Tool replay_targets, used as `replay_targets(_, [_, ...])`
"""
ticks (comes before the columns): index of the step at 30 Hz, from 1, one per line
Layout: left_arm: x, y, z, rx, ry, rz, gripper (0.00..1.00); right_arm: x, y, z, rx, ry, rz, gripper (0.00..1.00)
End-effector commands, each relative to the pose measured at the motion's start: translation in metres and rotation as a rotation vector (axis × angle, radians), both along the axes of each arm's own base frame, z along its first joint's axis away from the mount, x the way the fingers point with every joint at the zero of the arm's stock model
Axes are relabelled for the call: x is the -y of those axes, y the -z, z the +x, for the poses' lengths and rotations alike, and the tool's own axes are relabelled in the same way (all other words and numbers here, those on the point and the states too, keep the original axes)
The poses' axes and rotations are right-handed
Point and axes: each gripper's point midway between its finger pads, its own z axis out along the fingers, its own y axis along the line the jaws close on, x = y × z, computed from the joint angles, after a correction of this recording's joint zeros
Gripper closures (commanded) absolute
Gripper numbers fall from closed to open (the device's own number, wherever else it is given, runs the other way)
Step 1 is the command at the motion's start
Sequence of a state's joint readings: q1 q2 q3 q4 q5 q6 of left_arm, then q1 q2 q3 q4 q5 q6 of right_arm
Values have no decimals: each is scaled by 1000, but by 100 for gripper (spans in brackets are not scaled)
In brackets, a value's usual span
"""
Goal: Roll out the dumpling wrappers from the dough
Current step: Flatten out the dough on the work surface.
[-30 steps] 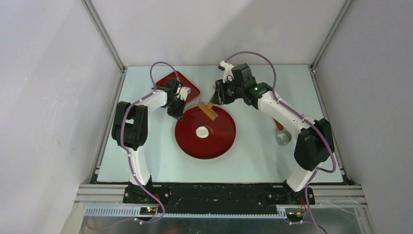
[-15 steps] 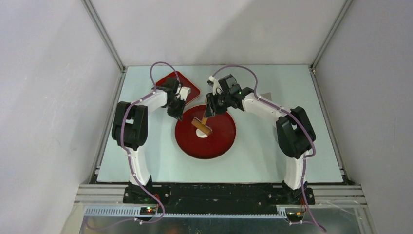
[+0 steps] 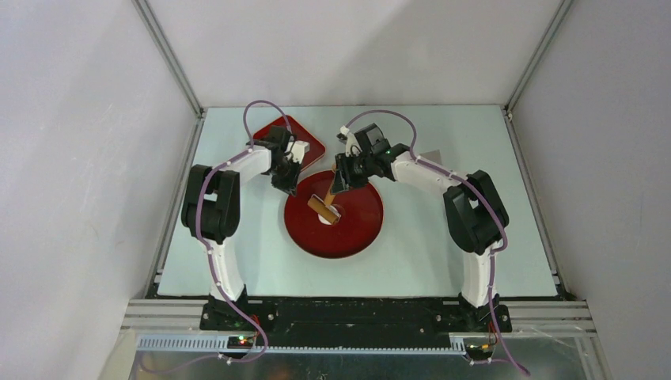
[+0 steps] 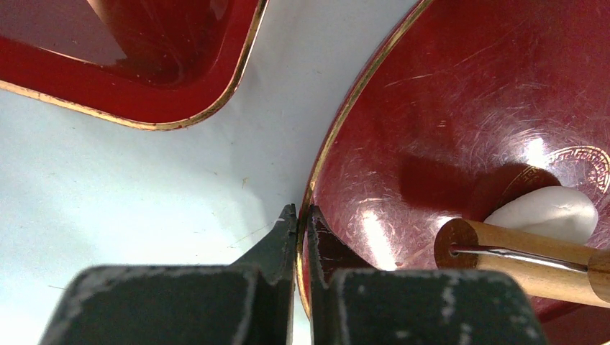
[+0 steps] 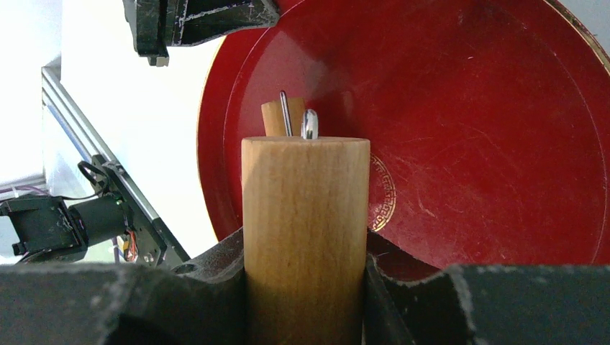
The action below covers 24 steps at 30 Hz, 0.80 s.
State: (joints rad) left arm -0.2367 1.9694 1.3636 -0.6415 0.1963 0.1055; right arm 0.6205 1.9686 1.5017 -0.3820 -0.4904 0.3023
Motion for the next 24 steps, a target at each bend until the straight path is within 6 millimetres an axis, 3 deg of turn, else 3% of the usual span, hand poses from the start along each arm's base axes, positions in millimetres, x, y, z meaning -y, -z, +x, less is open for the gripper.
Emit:
replay_targets(1, [-5,7,0,-16,-7,16,100,14,32,0,-11,22,-86,100])
replay_targets(24, [-5,7,-1,-18,-7,13,100,12,52,-17,10,-3,-129,100])
